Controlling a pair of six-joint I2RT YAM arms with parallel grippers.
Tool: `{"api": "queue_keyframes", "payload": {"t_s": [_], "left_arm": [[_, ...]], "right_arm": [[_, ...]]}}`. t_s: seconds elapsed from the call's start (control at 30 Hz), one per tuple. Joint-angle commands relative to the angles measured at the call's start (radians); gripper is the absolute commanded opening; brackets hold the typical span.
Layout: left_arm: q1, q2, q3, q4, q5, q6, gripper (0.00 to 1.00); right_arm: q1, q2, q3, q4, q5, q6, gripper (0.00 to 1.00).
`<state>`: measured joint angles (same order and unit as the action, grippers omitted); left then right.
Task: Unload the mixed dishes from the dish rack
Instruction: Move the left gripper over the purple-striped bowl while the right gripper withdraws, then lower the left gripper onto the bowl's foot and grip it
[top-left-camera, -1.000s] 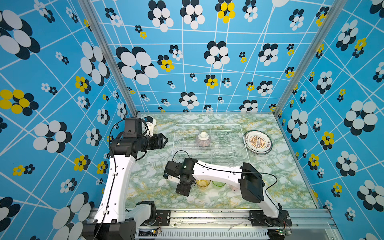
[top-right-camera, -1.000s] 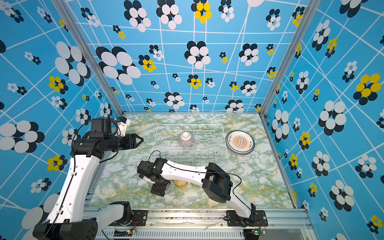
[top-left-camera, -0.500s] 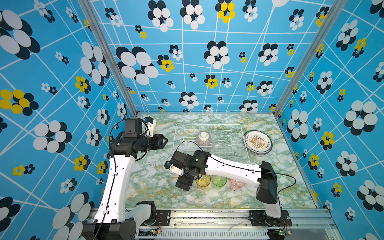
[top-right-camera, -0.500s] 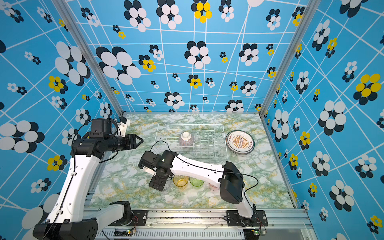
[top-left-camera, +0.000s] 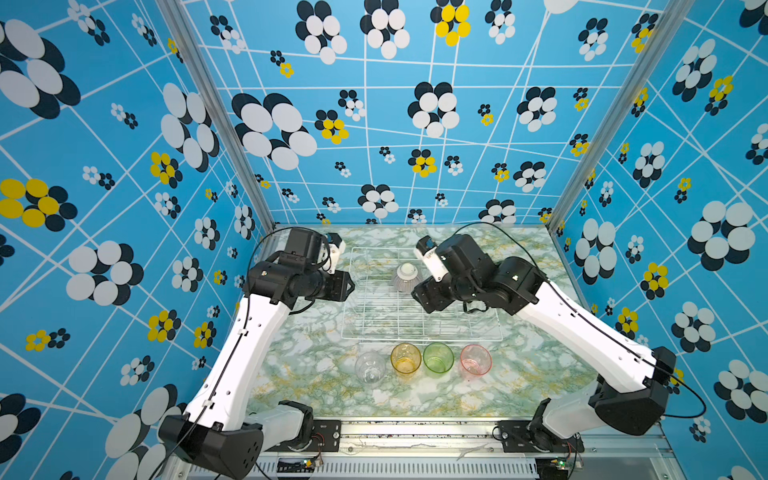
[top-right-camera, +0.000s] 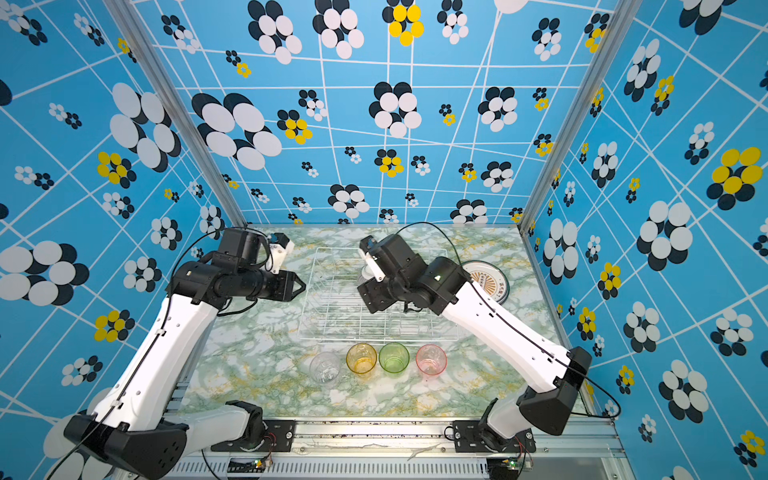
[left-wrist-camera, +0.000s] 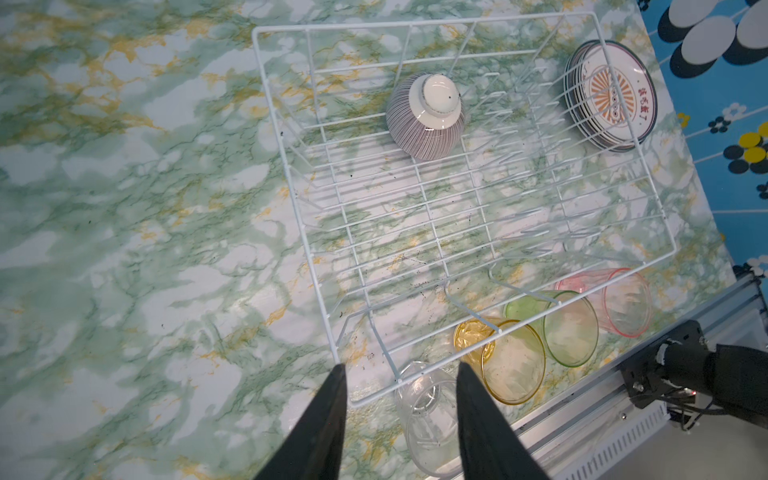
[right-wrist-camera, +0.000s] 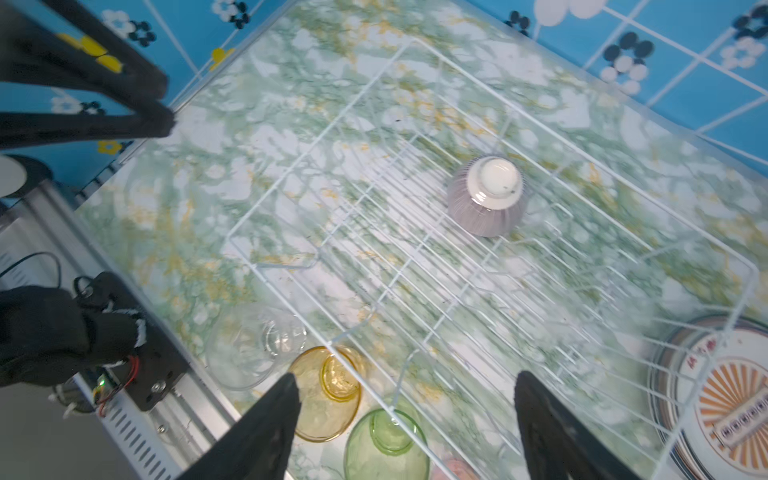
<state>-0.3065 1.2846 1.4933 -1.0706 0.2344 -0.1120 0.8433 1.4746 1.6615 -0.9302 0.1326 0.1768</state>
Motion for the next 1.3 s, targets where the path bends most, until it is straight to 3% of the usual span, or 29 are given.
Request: {"api": "queue_keyframes", "payload": {"t_s": [0.0, 0.2, 0.3, 0.47, 0.67, 0.93, 1.07, 1.27], "left_arm": [[-0.075, 0.112, 0.079, -0.001, -0.116, 0.002, 0.39], [-0.136, 0.395, 0.27, 0.026, -0.126, -0.001, 0.42], [-0.168, 0.55, 0.394, 0.002, -0.125, 0.01, 0.5], [-0.204, 0.759, 0.572, 0.0, -0.127, 0.011, 0.51], [-0.212, 0.961, 0.771, -0.041, -0.12, -0.001, 0.51], [-0.23, 1.062, 0.823, -0.029, -0.215, -0.002, 0.59], [-0.233, 1.082, 0.823, -0.013, -0.201, -0.003, 0.68], [-0.249, 1.108, 0.824, -0.002, -0.203, 0.002, 0.7]], "right_arm": [[-0.068, -0.027, -0.087, 0.041, 0.018, 0.087, 0.82], [-0.196, -0.067, -0.164, 0.085, -0.034, 0.105, 0.95], [-0.263, -0.089, -0.197, 0.102, -0.074, 0.104, 0.94], [-0.378, -0.126, -0.257, 0.134, -0.139, 0.108, 0.89], [-0.443, -0.128, -0.295, 0.152, -0.18, 0.097, 0.9], [-0.483, -0.125, -0.31, 0.169, -0.195, 0.074, 0.91], [-0.494, -0.125, -0.317, 0.175, -0.2, 0.07, 0.91], [-0.5, -0.119, -0.331, 0.187, -0.211, 0.07, 0.91]]}}
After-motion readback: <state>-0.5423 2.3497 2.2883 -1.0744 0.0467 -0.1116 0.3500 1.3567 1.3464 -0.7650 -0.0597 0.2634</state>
